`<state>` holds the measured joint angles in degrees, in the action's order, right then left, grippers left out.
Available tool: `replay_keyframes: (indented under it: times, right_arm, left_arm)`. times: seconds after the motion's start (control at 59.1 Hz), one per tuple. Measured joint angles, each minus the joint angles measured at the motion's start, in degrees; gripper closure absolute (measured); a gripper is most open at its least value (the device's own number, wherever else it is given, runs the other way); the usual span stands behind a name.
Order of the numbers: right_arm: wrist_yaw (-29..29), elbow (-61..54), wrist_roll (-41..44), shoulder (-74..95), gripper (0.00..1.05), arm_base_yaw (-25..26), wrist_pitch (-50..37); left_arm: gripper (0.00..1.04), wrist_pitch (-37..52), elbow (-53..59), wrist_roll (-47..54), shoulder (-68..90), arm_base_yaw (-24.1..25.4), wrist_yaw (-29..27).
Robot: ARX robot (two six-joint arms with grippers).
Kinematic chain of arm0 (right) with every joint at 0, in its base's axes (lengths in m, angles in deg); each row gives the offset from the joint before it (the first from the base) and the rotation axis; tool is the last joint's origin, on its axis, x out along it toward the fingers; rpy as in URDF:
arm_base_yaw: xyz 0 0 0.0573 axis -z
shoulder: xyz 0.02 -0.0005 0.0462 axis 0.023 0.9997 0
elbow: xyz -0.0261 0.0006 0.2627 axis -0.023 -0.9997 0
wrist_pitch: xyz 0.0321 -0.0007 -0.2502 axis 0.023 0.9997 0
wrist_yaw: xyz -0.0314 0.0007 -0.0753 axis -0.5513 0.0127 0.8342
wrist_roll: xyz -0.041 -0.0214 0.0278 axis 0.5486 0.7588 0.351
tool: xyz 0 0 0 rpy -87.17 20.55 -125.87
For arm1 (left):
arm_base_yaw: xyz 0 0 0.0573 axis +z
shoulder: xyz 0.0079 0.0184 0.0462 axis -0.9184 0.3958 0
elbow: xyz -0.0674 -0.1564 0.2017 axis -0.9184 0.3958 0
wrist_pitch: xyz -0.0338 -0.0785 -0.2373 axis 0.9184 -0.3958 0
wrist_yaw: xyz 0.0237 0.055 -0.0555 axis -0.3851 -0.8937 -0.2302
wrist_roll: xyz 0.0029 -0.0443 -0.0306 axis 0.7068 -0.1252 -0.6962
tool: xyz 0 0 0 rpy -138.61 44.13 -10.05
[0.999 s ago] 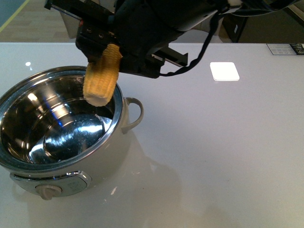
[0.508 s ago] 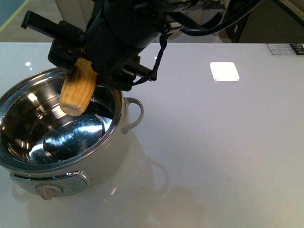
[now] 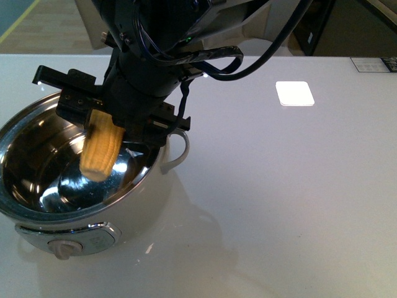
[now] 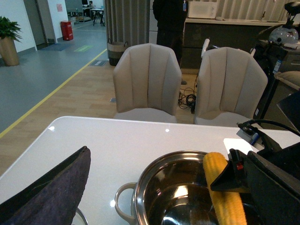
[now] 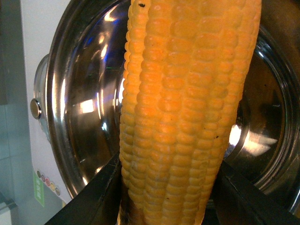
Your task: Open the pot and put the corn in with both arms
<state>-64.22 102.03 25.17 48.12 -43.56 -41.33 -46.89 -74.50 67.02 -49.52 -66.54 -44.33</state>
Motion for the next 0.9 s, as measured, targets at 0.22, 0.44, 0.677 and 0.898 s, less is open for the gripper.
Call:
replay_keyframes:
  times: [0.22,0.44,0.677,0.898]
  right_arm:
    - [0.00,-0.02,0.07,0.02,0.08,-0.09,-0.17]
    - [-0.87,-4.94,-1.05,-3.17,0.09,0.70,-4.13]
    - [-2.38,-16.06,-3.48,-16.81,0.09,7.58,-11.61]
    - [-1.66,-27.54,-1.09,-29.27,0.09,17.03,-13.00]
  left_arm:
    - [0.07,0.00,0.00,0.00,0.00,0.00,0.00]
    - [0.07,0.00,0.00,0.00,0.00,0.00,0.00]
    - [0.07,0.00,0.00,0.00,0.00,0.00,0.00]
    - [0.07,0.00,0.00,0.00,0.00,0.00,0.00]
